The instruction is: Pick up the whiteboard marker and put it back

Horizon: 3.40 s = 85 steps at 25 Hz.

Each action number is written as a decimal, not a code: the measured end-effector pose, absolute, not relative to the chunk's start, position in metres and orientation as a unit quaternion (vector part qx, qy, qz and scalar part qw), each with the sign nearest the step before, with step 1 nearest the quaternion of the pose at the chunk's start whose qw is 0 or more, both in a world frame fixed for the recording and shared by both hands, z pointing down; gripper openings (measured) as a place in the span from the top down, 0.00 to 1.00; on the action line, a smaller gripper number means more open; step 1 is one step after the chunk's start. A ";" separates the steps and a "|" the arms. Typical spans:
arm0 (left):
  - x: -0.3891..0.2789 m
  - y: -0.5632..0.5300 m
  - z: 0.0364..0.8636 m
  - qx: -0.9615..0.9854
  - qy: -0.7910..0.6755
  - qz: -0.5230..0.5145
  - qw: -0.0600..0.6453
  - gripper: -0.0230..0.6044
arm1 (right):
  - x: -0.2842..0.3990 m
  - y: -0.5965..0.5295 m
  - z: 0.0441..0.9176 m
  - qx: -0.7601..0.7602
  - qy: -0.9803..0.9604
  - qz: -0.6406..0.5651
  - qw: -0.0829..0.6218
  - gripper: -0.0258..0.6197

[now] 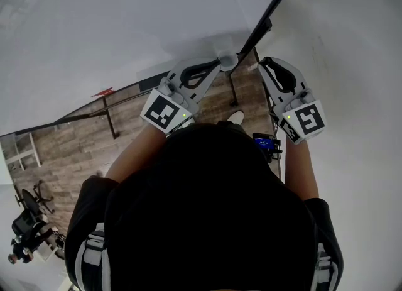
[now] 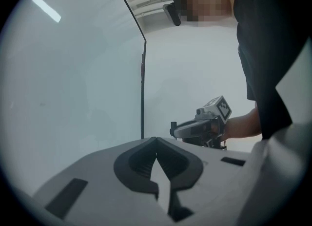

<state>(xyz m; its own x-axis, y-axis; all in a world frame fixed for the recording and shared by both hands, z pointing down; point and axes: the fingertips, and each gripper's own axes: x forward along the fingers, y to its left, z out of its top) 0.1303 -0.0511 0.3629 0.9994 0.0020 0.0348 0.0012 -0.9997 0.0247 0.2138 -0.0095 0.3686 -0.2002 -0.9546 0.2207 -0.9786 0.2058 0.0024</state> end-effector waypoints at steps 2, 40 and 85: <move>0.129 -0.052 0.363 1.000 0.000 0.013 0.012 0.96 | 0.214 -0.010 0.370 0.626 -0.772 0.071 0.087 0.86; 0.116 -0.074 0.387 0.998 -0.062 0.013 0.001 0.96 | 0.202 -0.075 0.432 0.601 -0.786 0.107 0.094 0.86; 0.119 -0.070 0.400 0.998 -0.052 0.009 0.029 0.96 | 0.201 -0.088 0.603 0.573 -0.777 0.181 0.184 0.86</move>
<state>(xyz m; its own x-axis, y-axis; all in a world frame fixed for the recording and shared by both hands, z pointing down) 0.1190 -0.0704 0.3996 0.9945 -0.1030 0.0205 -0.1040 -0.9929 0.0577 0.2013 -0.0882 0.6032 -0.2745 -0.8251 0.4938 -0.9584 0.2767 -0.0704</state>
